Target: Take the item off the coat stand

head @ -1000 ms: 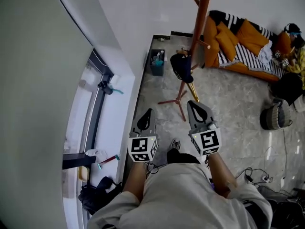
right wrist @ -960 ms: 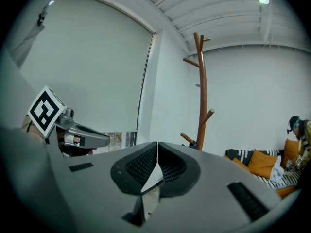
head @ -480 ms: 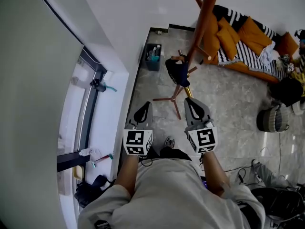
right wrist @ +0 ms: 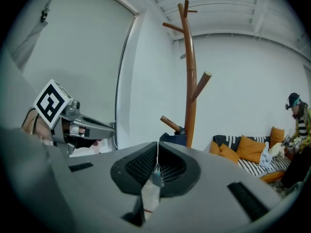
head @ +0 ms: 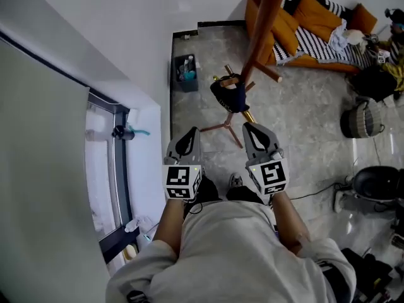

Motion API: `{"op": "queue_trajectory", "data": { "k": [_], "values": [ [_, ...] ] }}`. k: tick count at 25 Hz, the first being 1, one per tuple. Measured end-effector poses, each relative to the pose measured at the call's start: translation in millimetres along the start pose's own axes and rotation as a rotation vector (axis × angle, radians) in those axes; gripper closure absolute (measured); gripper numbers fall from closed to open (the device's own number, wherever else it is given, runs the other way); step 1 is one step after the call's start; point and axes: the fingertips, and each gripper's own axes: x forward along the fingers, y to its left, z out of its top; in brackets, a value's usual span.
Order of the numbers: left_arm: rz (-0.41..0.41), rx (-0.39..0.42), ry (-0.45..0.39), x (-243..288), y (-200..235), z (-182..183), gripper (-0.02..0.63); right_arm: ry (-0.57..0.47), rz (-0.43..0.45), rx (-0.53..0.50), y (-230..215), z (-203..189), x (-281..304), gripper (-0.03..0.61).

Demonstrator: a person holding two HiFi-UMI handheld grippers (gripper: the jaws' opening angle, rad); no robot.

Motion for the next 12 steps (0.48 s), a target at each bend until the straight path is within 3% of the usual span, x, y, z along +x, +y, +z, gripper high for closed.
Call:
{"op": "queue_trajectory", "data": {
  "k": [7, 12],
  "values": [
    [-0.17, 0.09, 0.032, 49.6, 24.0, 7.7, 0.603, 0.058, -0.165, 0.048, -12.4, -10.5, 17.3, 0.572],
    [-0.309, 0.162, 0.071, 72.9, 17.4, 3.0, 0.603, 0.101, -0.304, 0.111, -15.7, -30.0, 7.5, 0.572]
  ]
}}
